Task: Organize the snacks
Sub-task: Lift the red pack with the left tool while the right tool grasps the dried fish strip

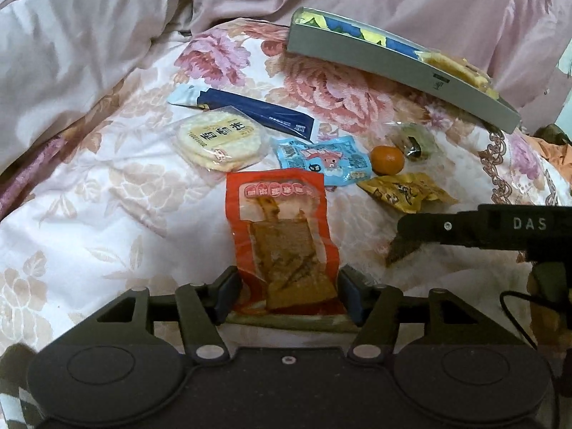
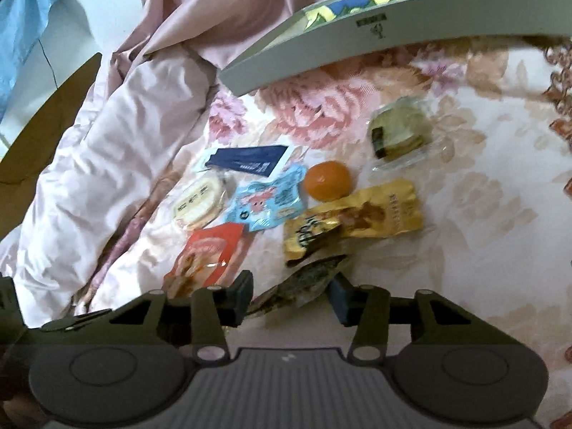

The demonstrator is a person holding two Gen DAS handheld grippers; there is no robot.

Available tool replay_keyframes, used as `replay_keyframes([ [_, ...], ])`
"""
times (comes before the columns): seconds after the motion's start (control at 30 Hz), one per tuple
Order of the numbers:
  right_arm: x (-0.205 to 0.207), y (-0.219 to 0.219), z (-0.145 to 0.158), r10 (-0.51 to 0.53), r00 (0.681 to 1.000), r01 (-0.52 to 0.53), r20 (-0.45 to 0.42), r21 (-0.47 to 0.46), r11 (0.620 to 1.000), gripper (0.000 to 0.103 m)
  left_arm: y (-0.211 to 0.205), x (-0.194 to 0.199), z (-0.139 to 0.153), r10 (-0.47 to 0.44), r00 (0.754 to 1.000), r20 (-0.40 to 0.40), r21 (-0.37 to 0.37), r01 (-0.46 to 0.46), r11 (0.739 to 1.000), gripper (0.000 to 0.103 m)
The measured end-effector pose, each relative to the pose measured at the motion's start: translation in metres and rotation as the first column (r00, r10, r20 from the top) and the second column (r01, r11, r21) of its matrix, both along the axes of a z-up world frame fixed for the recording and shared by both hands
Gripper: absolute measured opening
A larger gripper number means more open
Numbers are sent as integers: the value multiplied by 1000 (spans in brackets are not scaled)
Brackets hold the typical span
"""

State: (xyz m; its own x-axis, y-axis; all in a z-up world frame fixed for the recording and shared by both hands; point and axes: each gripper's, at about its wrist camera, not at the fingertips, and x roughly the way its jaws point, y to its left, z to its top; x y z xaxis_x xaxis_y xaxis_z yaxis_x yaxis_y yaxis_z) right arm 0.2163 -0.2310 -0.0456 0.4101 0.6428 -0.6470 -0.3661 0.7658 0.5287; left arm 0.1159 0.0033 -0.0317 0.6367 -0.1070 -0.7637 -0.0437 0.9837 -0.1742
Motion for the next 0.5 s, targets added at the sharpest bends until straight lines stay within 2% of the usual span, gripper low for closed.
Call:
replay_keyframes([
  [0.13, 1, 1, -2, -2, 1000, 3, -12, 16, 1000, 62, 1, 6, -2, 7, 1000, 2, -6, -7, 1000, 68],
  [0.27, 4, 2, -5, -11, 1000, 12, -13, 26, 1000, 61, 1, 11, -4, 20, 1000, 3, -11, -20, 1000, 70],
  [0.5, 3, 9, -6, -9, 1000, 9, 7, -17, 1000, 41, -2, 23, -6, 35, 999, 9, 2, -35, 999, 74],
])
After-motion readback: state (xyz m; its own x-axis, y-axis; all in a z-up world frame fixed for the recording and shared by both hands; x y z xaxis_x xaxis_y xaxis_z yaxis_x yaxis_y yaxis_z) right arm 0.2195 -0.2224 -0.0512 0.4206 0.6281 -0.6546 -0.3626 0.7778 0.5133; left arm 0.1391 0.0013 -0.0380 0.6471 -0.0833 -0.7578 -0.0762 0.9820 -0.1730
